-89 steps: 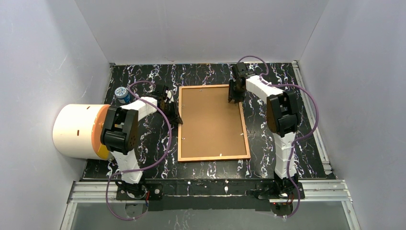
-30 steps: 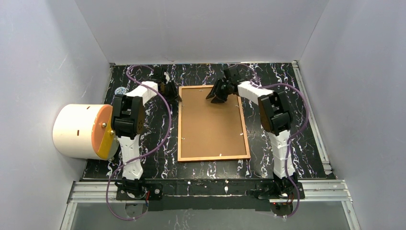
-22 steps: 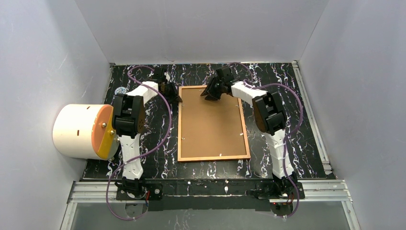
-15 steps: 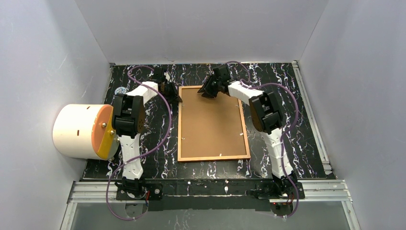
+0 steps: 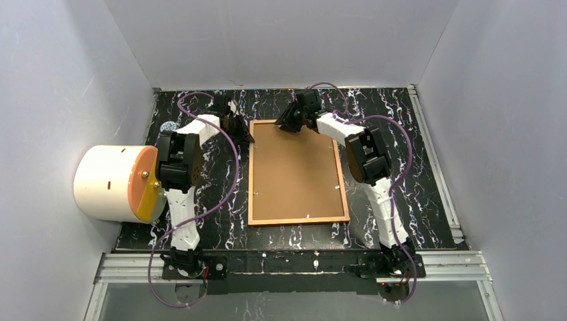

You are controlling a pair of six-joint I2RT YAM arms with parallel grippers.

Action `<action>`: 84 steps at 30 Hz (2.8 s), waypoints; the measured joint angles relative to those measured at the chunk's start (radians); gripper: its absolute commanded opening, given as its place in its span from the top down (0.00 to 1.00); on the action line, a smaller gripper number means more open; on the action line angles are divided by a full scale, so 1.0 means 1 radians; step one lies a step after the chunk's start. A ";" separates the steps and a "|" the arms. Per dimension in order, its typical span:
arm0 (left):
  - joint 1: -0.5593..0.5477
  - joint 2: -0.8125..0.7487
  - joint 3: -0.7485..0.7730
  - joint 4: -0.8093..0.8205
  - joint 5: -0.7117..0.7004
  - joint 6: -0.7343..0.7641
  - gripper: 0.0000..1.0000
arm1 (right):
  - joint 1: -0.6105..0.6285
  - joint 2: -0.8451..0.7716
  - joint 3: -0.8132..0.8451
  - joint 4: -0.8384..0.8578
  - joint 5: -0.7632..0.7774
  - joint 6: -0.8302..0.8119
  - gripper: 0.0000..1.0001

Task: Put the photo into the frame
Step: Install the photo frame at the center of the board.

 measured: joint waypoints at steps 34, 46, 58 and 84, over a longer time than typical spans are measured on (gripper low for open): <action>0.001 -0.010 -0.018 0.018 0.001 0.003 0.79 | 0.001 0.007 0.043 -0.019 0.077 -0.008 0.50; 0.001 -0.010 -0.018 0.016 -0.003 0.003 0.76 | 0.000 -0.020 0.037 -0.072 0.120 -0.103 0.50; 0.000 -0.010 -0.018 0.013 -0.004 0.003 0.75 | -0.002 -0.047 0.019 -0.136 0.152 -0.179 0.50; -0.004 -0.010 -0.018 -0.003 -0.011 -0.001 0.74 | -0.074 -0.360 -0.343 -0.500 0.376 -0.385 0.51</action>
